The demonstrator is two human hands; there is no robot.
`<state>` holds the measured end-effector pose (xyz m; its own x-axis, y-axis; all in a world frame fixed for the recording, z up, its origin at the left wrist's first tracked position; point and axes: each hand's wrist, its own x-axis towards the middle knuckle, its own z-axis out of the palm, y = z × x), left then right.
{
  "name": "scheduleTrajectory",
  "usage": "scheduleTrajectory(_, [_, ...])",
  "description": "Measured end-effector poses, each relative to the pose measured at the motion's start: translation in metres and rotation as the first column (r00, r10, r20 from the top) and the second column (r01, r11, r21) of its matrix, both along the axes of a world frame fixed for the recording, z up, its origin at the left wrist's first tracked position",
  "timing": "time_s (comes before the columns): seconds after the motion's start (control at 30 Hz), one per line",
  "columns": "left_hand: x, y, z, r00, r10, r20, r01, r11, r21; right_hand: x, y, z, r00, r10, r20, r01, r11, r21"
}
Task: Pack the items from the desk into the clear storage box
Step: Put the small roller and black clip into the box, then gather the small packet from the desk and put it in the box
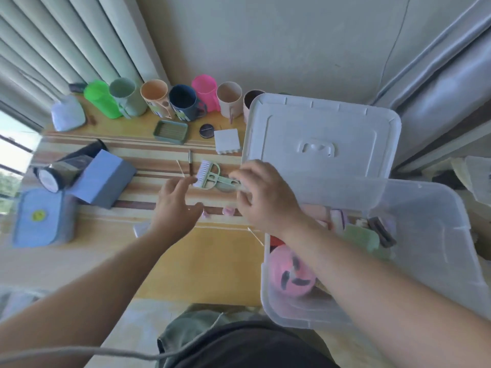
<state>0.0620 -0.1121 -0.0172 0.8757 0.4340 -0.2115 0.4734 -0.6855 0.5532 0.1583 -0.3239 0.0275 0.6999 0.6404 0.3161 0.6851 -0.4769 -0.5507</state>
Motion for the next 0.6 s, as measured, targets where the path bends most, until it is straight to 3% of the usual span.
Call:
scheduleTrajectory(0.17, [-0.036,0.067,-0.045,0.973,-0.012,-0.232,0.014,1.000,0.007,-0.011,0.089,-0.044,0.945,-0.075,-0.318,-0.051,0.928,-0.370])
scheduleTrajectory(0.33, [-0.059,0.115,-0.075,0.875,-0.090,-0.476,0.123,0.992,0.039,-0.018,0.110,-0.111,0.845,-0.371,-0.386,-0.061,0.649,-0.758])
scheduleTrajectory(0.43, [-0.069,0.133,-0.092,0.833,-0.130,-0.538,0.175,0.984,0.034,-0.023,0.106,-0.145,0.803,-0.460,-0.379,-0.044,0.589,-0.807])
scheduleTrajectory(0.6, [-0.067,0.139,-0.109,0.864,-0.151,-0.481,0.226,0.969,0.103,-0.023,0.103,-0.165,0.820,-0.447,-0.358,0.006,0.632,-0.775])
